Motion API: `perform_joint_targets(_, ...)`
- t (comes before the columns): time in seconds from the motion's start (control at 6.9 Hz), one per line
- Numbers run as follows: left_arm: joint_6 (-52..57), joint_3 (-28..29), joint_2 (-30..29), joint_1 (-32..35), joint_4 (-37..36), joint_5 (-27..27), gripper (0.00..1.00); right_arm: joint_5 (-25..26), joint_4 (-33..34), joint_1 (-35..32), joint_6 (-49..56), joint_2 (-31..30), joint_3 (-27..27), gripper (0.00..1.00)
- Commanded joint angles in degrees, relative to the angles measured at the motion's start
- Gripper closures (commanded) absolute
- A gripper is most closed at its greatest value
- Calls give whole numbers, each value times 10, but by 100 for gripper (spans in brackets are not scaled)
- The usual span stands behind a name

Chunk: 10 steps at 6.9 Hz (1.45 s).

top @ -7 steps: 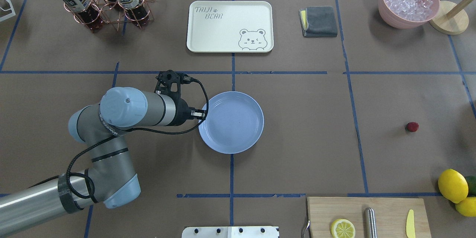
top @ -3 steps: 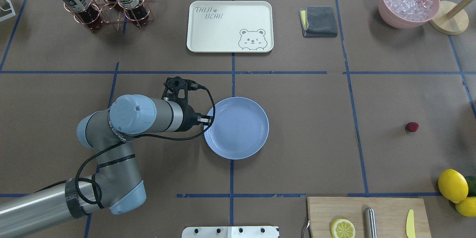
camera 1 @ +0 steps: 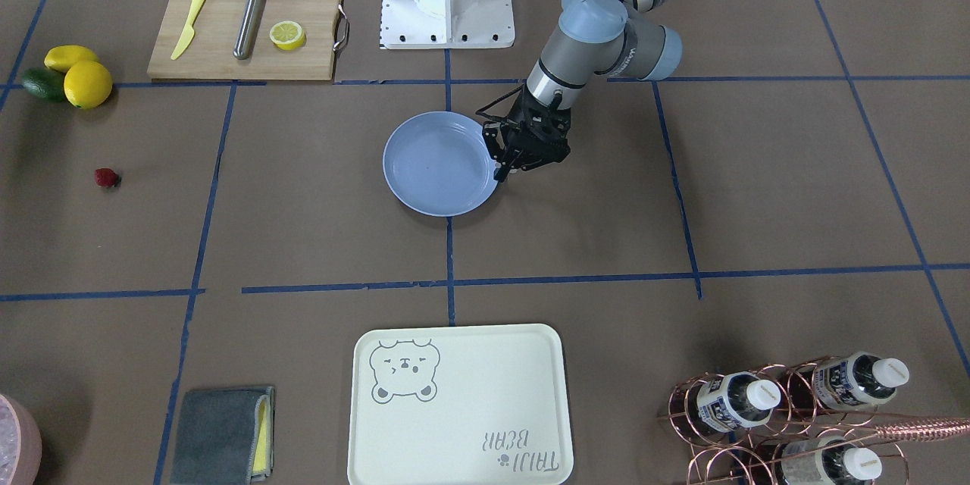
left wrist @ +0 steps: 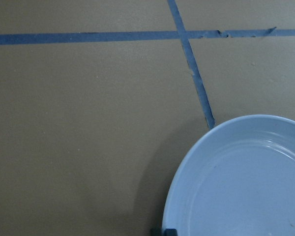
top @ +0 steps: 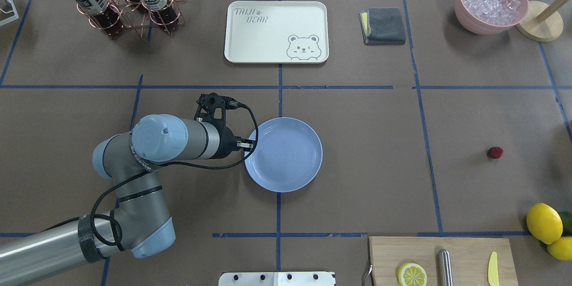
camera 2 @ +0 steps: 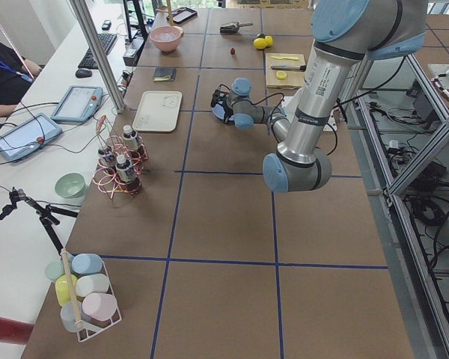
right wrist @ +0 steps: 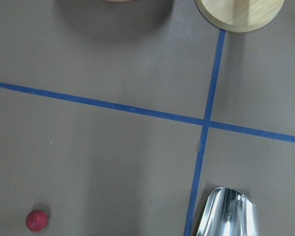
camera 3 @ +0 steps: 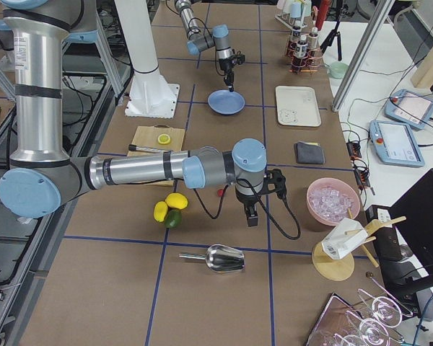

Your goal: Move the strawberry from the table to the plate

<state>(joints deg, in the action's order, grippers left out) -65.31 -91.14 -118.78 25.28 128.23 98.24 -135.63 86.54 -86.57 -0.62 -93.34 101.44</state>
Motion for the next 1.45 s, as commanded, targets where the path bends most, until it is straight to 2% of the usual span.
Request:
perform_joint_targets(0.0,3,0,3,0,0,-1,82,-1,0,0,-1,0,0,0)
perform_joint_targets(0.29,3,-2,4,1,1,-1,49,-1,0,0,-1,0,0,0)
perform_joint_targets(0.43,4,-3,4,2,2,-1,7,-2,0,0,-3,1,-1,0)
perform_joint_targets(0.58,4,-9,9,7,2,0,0,-9,0,0,-10,2,0,0)
perform_joint_targets(0.72,60,-44,40,51,-8,25,0,-10,-7,0,-8,1,16,0)
perform_joint_targets(0.87,162,-88,74,110,-50,87,0,-11,-41,3,-7,2,30,0)
perform_joint_targets(1.01,240,-131,121,169,-88,125,0,-15,-82,10,-12,1,32,0)
perform_joint_targets(1.16,338,-139,170,245,-96,176,0,-14,-88,23,-40,3,39,0)
perform_joint_targets(1.3,413,-122,214,348,-104,266,0,-11,-88,51,-114,2,79,0)
